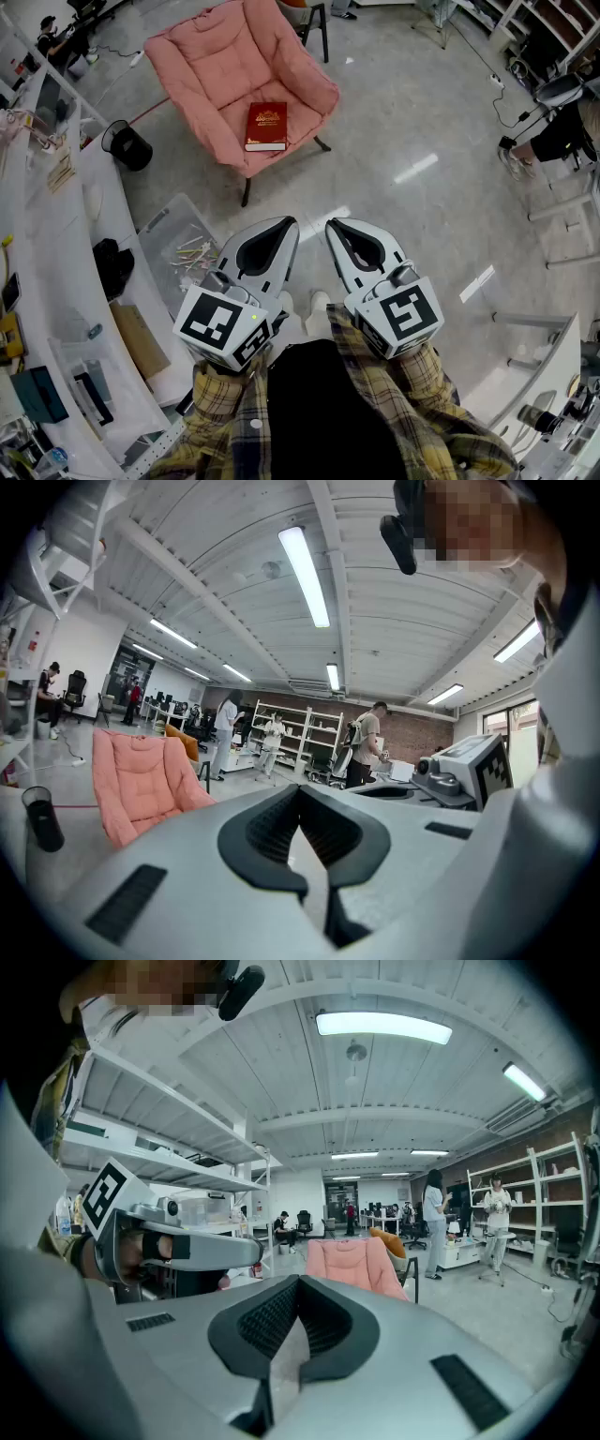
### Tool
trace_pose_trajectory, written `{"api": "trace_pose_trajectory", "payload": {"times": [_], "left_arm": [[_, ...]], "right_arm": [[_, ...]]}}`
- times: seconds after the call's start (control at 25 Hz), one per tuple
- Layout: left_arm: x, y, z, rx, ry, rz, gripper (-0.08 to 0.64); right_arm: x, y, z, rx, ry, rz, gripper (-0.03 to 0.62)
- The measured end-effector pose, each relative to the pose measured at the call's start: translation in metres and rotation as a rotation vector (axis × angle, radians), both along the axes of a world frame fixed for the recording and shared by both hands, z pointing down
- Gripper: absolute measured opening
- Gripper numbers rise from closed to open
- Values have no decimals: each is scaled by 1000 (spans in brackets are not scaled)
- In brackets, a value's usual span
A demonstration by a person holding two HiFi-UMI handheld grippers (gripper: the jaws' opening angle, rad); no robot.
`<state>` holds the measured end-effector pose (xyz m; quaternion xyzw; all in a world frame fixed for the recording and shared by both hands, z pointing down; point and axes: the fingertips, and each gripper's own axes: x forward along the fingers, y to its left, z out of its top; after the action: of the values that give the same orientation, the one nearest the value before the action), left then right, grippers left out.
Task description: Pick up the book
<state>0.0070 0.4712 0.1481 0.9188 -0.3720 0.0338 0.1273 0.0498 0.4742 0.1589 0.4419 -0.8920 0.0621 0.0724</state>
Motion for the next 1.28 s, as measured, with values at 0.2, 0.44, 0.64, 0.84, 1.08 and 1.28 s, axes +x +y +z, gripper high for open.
{"api": "trace_pose_trajectory", "payload": {"times": [0.2, 0.44, 0.64, 0.84, 1.08, 1.28], "left_arm": [[16, 0, 1, 4, -3, -3, 5], [32, 3, 1, 10, 0, -29, 5], [43, 5, 0, 18, -5, -57, 5], [46, 6, 5, 9, -5, -74, 5], [41, -8, 10, -10, -2, -89, 5], [27, -36, 15, -18, -14, -94, 5]], "right_arm": [[16, 0, 0, 5, -5, -2, 15], [39, 3, 1, 7, -15, -6, 15], [51, 4, 1, 10, -26, -28, 15], [56, 4, 4, 6, -27, -39, 15], [53, -10, 13, -20, -18, -51, 15], [40, -41, 20, -41, -15, -55, 15]]}}
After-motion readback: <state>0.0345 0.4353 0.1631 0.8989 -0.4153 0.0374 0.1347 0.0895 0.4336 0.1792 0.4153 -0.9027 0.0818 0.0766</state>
